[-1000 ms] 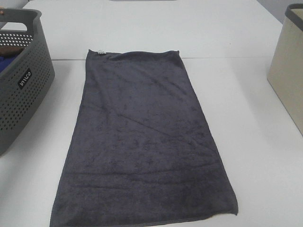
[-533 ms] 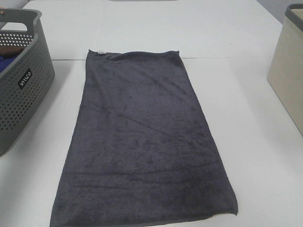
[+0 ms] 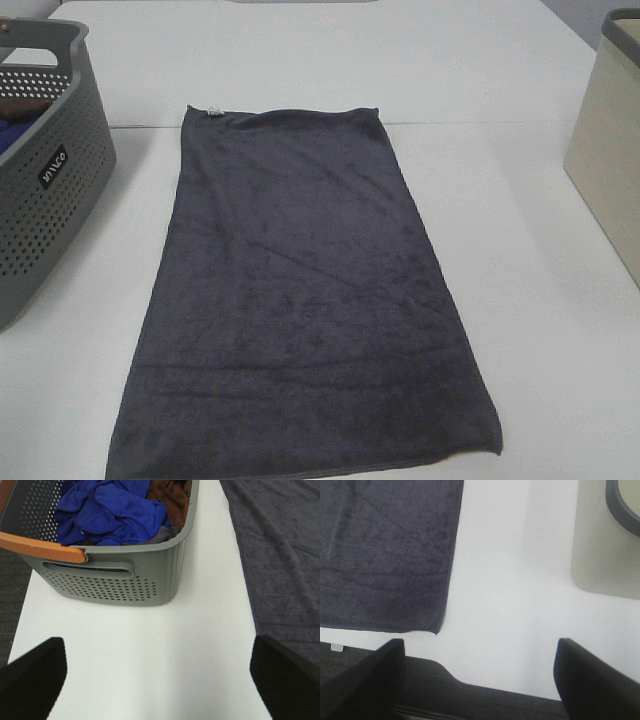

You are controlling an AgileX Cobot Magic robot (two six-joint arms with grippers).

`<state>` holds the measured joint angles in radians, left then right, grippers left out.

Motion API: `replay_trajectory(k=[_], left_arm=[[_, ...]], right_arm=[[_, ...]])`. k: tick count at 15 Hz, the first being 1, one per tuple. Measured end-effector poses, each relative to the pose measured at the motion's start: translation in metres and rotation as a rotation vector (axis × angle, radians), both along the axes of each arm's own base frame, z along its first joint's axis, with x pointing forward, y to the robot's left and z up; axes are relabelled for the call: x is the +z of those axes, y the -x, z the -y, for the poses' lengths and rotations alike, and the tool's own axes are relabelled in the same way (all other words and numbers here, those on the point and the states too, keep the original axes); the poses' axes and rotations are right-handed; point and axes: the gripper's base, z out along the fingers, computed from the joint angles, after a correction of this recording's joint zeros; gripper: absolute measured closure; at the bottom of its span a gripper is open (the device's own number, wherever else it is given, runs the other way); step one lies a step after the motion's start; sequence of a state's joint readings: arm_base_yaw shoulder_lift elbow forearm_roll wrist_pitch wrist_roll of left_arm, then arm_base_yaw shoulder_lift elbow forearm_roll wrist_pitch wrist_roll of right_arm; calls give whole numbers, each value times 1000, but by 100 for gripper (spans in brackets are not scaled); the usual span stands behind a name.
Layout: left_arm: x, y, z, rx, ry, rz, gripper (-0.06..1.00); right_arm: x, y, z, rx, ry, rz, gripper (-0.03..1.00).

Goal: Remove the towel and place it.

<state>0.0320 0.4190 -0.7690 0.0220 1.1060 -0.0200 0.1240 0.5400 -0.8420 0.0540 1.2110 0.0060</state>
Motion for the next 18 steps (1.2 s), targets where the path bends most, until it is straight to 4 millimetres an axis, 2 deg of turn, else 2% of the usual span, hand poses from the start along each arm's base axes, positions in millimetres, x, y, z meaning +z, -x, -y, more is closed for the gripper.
replay_trajectory(k=[3,6,9,12,18], left_arm=[[-22,44,0,6,-16,151,1],[-36,66,1,7,-19,246,1],[-56,60,1,6,-16,201,1],[-62,54,1,1,-18,220,1],[-62,53,1,-3,-24,219,1]], right_arm=[[-18,30,4,-4,-21,155,19],[-49,46,6,0,-20,183,19],[-73,51,7,15,-9,223,20],[-74,57,7,34,3,299,21],[-75,60,8,37,5,318,21]])
